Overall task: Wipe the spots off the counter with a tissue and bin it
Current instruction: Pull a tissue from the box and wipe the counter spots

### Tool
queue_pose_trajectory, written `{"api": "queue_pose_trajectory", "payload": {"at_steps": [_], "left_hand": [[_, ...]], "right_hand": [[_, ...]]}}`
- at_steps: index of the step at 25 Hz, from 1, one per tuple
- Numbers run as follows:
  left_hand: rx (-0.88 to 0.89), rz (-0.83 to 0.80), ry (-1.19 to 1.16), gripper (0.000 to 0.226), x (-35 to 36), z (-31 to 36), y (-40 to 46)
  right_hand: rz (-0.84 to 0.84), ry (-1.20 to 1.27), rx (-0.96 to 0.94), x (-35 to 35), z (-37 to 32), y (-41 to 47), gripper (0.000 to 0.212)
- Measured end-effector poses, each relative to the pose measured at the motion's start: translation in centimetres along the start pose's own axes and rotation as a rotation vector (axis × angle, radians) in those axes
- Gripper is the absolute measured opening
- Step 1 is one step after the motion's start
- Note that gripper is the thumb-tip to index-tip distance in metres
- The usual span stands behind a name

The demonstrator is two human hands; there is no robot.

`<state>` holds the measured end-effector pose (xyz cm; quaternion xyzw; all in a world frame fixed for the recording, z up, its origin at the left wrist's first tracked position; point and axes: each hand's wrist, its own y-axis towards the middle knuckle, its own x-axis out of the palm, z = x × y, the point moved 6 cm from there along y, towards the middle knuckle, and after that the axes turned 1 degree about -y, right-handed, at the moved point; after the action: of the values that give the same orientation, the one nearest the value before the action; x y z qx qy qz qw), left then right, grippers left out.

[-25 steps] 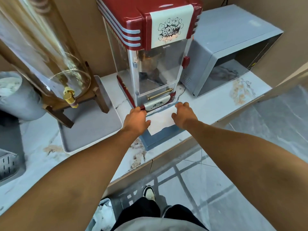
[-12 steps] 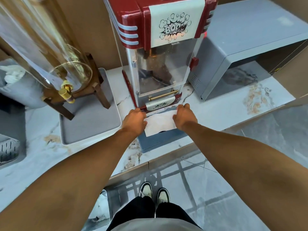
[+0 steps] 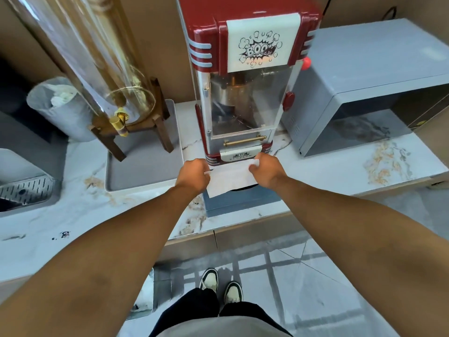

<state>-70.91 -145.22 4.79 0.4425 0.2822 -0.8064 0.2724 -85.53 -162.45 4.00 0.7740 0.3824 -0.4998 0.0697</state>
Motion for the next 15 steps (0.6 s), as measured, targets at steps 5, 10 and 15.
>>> {"api": "queue_pose_trajectory", "payload": {"at_steps": [5,10,15], "left_hand": [[-0.132,0.102,-0.102,0.022,-2.5,-2.1,-2.6],[-0.239,0.195,-0.160,0.013,-6.1,-6.7,-6.3],[-0.343,0.278,-0.176,0.014,-10.1,-13.4,-10.9]], "right_hand": [[-0.056,0.035,-0.089,0.6,-3.4,-0.6,0.014],[-0.080,0.015,-0.241,2.9,-9.5,-2.1,0.012],[-0.138,-0.012,-0.369,6.6,-17.3,-4.3,0.017]]}}
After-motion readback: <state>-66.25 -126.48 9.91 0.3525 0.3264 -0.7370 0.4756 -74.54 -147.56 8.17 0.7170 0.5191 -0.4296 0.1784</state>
